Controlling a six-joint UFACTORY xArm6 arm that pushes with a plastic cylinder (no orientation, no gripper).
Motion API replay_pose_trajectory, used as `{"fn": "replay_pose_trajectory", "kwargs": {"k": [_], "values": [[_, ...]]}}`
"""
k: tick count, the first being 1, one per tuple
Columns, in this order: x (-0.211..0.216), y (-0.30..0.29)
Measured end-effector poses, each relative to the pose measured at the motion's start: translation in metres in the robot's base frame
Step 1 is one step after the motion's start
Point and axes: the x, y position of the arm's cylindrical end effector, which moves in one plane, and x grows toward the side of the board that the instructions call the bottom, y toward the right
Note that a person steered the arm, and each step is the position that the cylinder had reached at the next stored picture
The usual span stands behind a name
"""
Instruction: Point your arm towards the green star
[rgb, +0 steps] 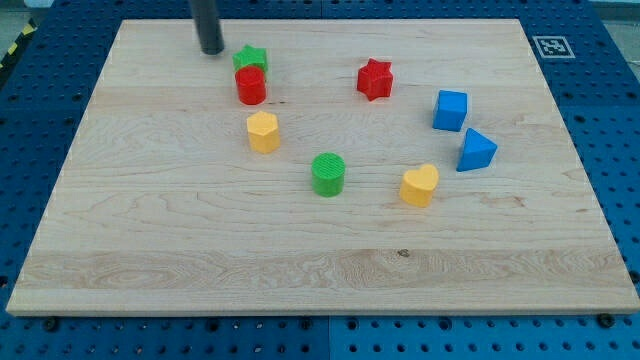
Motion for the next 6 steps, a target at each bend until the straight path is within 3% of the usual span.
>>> {"fn": "replay_pose_trajectory", "kwargs": {"k": [1, 2, 4, 6], "values": [[0.007, -0.036], [0.035, -0.029], [0.05, 0.004], [0.072, 0.081]]}}
